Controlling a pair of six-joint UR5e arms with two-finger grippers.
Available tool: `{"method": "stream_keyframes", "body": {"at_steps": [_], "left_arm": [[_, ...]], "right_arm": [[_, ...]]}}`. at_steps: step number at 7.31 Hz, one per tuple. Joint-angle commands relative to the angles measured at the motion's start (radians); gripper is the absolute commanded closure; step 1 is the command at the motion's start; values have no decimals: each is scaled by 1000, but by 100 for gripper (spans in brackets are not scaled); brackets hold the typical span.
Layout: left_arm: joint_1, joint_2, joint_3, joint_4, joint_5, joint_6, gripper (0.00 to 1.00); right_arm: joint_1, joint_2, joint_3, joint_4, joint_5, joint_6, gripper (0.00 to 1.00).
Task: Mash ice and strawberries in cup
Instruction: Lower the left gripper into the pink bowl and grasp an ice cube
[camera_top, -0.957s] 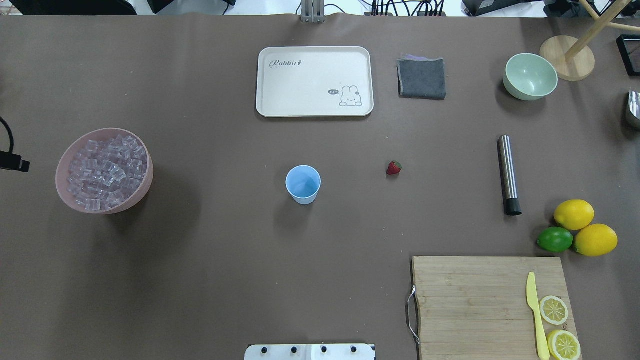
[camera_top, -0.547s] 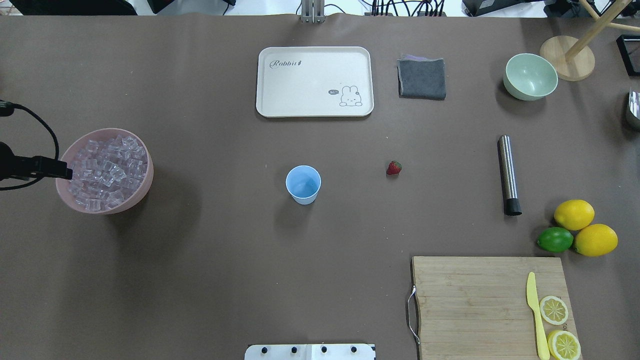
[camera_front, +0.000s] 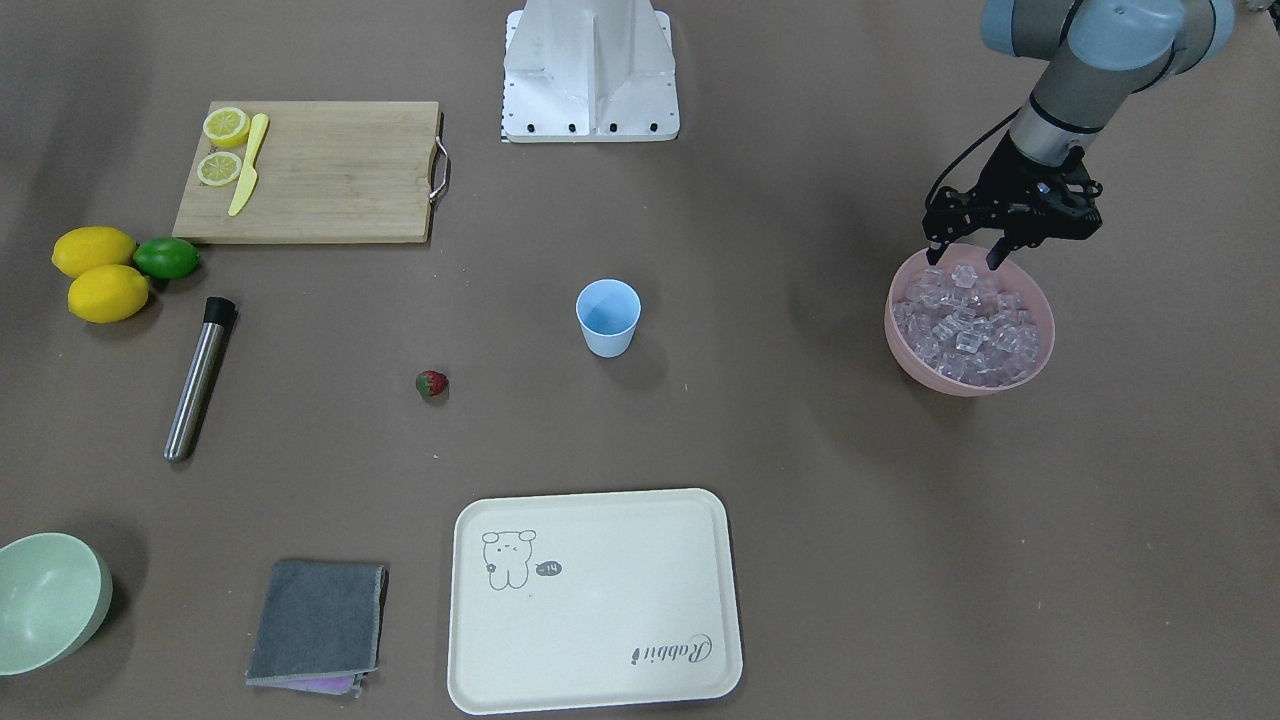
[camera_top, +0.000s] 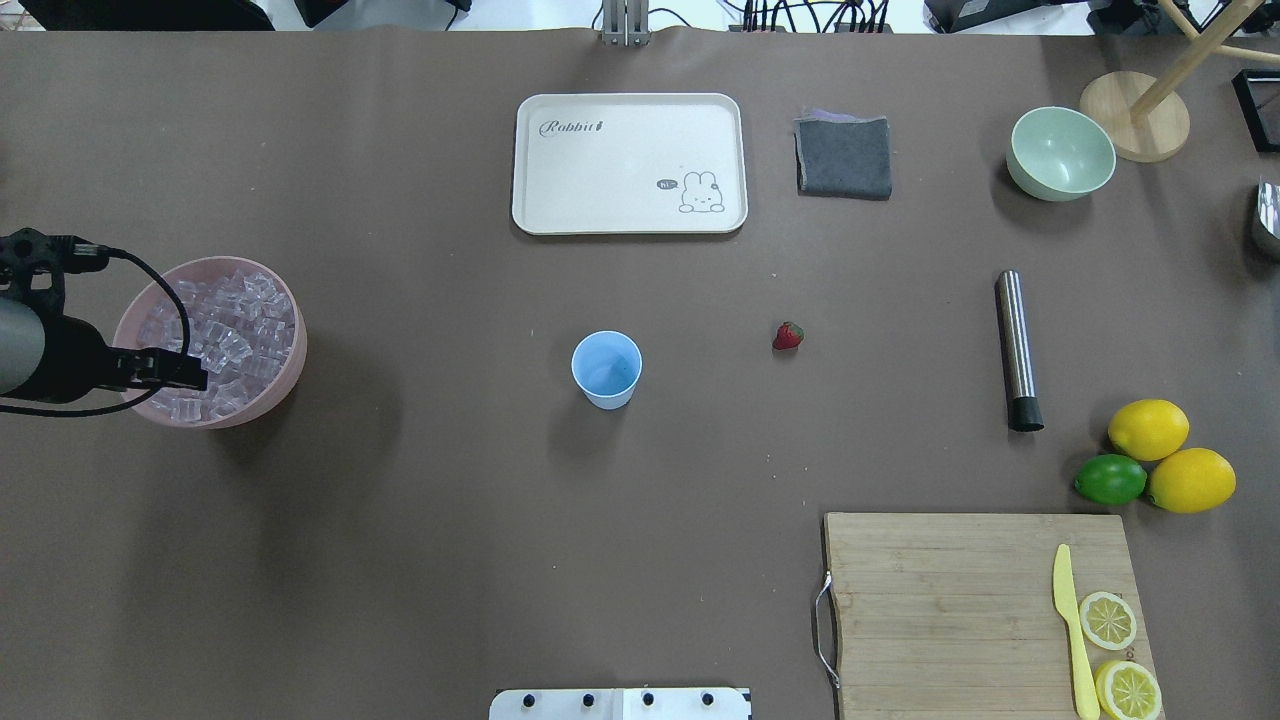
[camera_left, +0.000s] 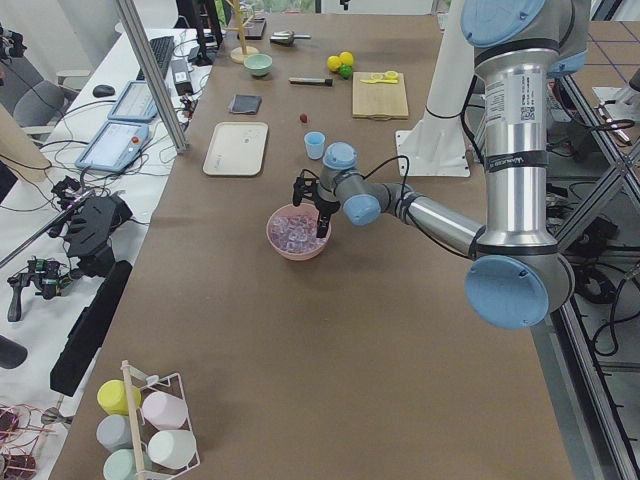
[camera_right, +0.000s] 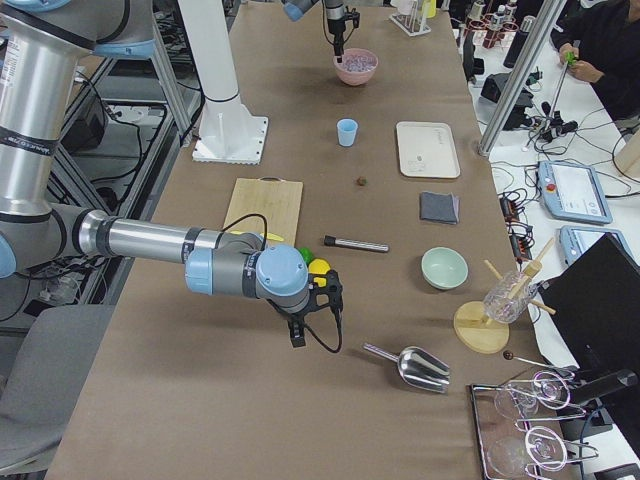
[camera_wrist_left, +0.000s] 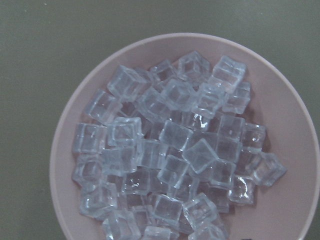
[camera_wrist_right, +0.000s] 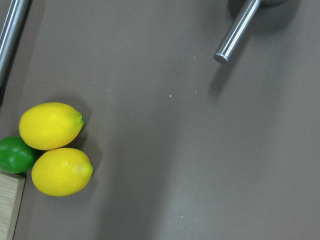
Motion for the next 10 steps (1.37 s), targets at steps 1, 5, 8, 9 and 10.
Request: {"method": "stream_keyframes", "body": {"at_steps": [1,5,8,9,10], "left_arm": [[19,0,7,0,13,7,31],[21,2,32,0,13,23,33],[21,1,39,5,13,40,34],[21,-4,46,6,13,39,34],[21,-6,52,5,13,39,37]], "right_arm": [[0,0,-1,-1,0,2,0],[0,0,-1,-2,2,7,0],[0,0,-1,-2,3,7,0],[0,2,-3,-2,3,7,0],[0,2,-3,-2,3,7,0]]}}
